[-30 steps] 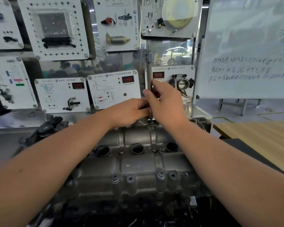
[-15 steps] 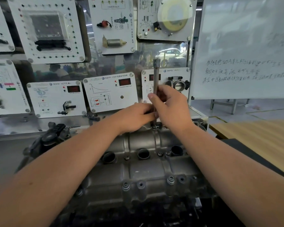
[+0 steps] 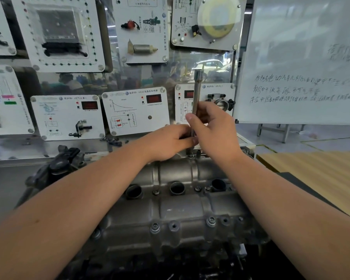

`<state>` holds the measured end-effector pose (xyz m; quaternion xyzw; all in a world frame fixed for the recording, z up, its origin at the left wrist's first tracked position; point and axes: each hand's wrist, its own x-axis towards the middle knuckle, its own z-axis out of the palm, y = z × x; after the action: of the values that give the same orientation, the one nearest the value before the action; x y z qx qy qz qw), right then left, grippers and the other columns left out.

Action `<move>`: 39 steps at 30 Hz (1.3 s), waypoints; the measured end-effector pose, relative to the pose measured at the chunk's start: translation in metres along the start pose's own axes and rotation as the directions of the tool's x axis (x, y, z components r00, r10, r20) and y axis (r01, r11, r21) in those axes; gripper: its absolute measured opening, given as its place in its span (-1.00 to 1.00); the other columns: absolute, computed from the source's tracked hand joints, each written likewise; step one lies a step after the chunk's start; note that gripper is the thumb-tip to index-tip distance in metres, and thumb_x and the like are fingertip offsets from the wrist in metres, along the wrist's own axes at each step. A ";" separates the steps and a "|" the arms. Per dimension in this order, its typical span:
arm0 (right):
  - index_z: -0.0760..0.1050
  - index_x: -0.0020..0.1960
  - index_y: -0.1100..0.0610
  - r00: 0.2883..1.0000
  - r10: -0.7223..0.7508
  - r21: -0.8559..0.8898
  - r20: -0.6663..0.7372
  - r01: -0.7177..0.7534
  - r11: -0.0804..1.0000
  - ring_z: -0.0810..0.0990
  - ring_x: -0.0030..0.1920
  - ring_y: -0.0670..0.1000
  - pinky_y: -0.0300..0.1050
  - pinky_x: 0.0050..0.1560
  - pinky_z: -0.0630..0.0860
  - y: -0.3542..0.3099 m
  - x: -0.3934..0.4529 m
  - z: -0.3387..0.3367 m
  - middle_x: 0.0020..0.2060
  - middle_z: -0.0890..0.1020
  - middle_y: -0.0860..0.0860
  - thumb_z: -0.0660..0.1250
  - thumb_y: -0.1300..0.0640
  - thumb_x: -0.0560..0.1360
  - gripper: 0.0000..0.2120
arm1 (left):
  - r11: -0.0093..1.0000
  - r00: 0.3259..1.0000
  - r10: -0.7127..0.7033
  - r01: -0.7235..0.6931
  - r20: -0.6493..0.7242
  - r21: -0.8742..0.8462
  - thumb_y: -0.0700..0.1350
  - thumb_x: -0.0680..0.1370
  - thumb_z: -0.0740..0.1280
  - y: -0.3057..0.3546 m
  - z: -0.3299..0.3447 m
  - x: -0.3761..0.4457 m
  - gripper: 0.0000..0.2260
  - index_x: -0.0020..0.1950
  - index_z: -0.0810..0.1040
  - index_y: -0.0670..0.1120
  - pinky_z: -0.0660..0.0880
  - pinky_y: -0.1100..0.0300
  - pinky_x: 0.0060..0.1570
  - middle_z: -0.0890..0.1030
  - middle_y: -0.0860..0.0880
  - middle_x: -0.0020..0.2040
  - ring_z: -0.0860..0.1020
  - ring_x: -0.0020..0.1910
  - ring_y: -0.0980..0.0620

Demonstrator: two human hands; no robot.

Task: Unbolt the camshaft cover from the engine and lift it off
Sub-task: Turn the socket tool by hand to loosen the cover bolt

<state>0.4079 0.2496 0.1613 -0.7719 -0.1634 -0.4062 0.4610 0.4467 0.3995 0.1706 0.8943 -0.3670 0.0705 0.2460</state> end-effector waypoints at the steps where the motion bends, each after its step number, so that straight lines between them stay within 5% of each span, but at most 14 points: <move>1: 0.57 -0.01 0.11 1.000 -0.012 -0.024 0.023 0.013 1.000 0.61 -0.13 -0.06 -0.09 -0.04 0.55 0.000 0.000 0.000 -0.18 0.68 -0.01 0.36 0.14 0.58 -0.95 | 1.000 1.000 0.001 -0.001 -0.002 -0.010 0.10 0.69 0.22 0.000 0.000 -0.001 -0.70 0.25 0.58 -0.06 0.52 -0.15 0.20 0.68 -0.04 0.10 0.63 0.10 -0.05; 6: 0.46 -0.19 0.20 0.996 -0.009 -0.061 0.091 0.015 0.998 0.45 -0.38 -0.10 -0.30 -0.36 0.34 -0.001 0.002 -0.002 -0.38 0.55 0.08 0.28 0.15 0.63 -0.77 | 1.000 1.000 -0.015 0.015 0.009 -0.022 0.08 0.71 0.20 0.000 0.000 -0.004 -0.66 0.37 0.55 -0.07 0.48 -0.12 0.29 0.66 -0.05 0.22 0.60 0.20 -0.03; 10: 0.54 -0.11 0.20 0.997 -0.038 -0.066 0.064 0.042 0.997 0.52 -0.27 -0.01 -0.18 -0.24 0.44 0.000 0.001 0.000 -0.33 0.59 0.07 0.35 0.07 0.59 -0.80 | 1.000 1.000 -0.026 0.026 0.011 -0.011 0.07 0.70 0.23 -0.001 -0.001 -0.001 -0.72 0.31 0.57 -0.01 0.52 0.03 0.20 0.67 0.03 0.15 0.61 0.11 0.10; 12: 0.60 0.09 0.10 0.998 -0.038 -0.067 0.043 0.041 0.997 0.59 -0.19 -0.04 -0.22 -0.16 0.50 -0.001 0.002 0.001 -0.26 0.63 -0.01 0.39 0.07 0.57 -0.86 | 1.000 1.000 -0.018 0.019 0.014 -0.014 0.07 0.70 0.25 0.001 -0.001 0.000 -0.73 0.32 0.57 0.00 0.51 0.05 0.19 0.67 0.05 0.15 0.61 0.11 0.12; 14: 0.55 0.27 0.05 0.999 -0.027 -0.044 0.022 0.028 0.999 0.59 -0.17 -0.09 -0.35 -0.17 0.48 -0.001 0.002 0.000 -0.25 0.62 -0.08 0.41 0.10 0.56 -0.71 | 1.000 1.000 -0.014 0.014 0.012 -0.014 0.07 0.70 0.24 0.002 0.000 -0.001 -0.69 0.35 0.57 -0.05 0.50 -0.02 0.27 0.66 0.02 0.19 0.61 0.16 0.06; 19: 0.59 0.10 0.16 0.996 -0.054 -0.066 0.073 0.058 0.996 0.60 -0.27 -0.04 -0.14 -0.16 0.52 -0.001 0.002 0.000 -0.26 0.66 0.05 0.29 0.14 0.62 -0.85 | 0.998 1.000 -0.030 0.030 -0.009 -0.057 0.10 0.71 0.19 -0.002 0.001 -0.004 -0.67 0.34 0.58 -0.03 0.47 -0.08 0.32 0.67 0.00 0.21 0.60 0.20 0.03; 23: 0.58 0.08 0.17 0.994 -0.028 -0.078 0.104 0.036 0.996 0.64 -0.16 0.05 0.05 -0.08 0.55 0.001 0.002 0.000 -0.18 0.70 0.06 0.25 0.11 0.64 -0.83 | 0.999 1.000 -0.022 0.021 -0.011 -0.036 0.07 0.71 0.22 -0.002 0.001 -0.003 -0.72 0.34 0.57 0.01 0.49 -0.07 0.30 0.67 0.03 0.19 0.60 0.17 0.05; 28: 0.53 0.30 0.05 0.999 -0.014 -0.011 0.032 0.014 1.000 0.65 -0.02 -0.09 -0.17 0.03 0.58 0.000 0.000 0.000 -0.04 0.71 -0.06 0.39 0.06 0.58 -0.69 | 1.000 1.000 -0.015 0.015 0.001 -0.018 0.09 0.70 0.23 0.000 0.000 0.001 -0.70 0.35 0.55 0.00 0.50 -0.09 0.29 0.67 0.03 0.18 0.60 0.17 0.04; 34: 0.53 -0.09 0.23 0.997 -0.053 -0.055 0.061 0.057 0.997 0.54 -0.29 -0.05 -0.10 -0.23 0.48 0.000 0.002 -0.001 -0.31 0.60 0.08 0.31 0.14 0.62 -0.82 | 0.997 1.000 -0.023 0.022 -0.002 -0.072 0.11 0.70 0.21 -0.002 0.000 -0.004 -0.66 0.38 0.55 -0.01 0.47 -0.10 0.33 0.66 -0.01 0.24 0.59 0.24 0.00; 39: 0.57 -0.04 0.16 0.996 -0.075 -0.048 0.047 0.077 0.996 0.59 -0.23 0.04 0.06 -0.14 0.54 -0.001 0.000 -0.002 -0.28 0.64 0.05 0.34 0.09 0.60 -0.86 | 0.998 0.999 -0.027 0.028 0.019 -0.053 0.11 0.70 0.23 -0.001 -0.002 -0.002 -0.67 0.38 0.56 0.00 0.48 -0.08 0.31 0.67 0.01 0.22 0.60 0.20 0.02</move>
<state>0.4064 0.2489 0.1624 -0.7855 -0.1929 -0.4097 0.4218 0.4455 0.4023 0.1712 0.8929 -0.3587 0.0493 0.2676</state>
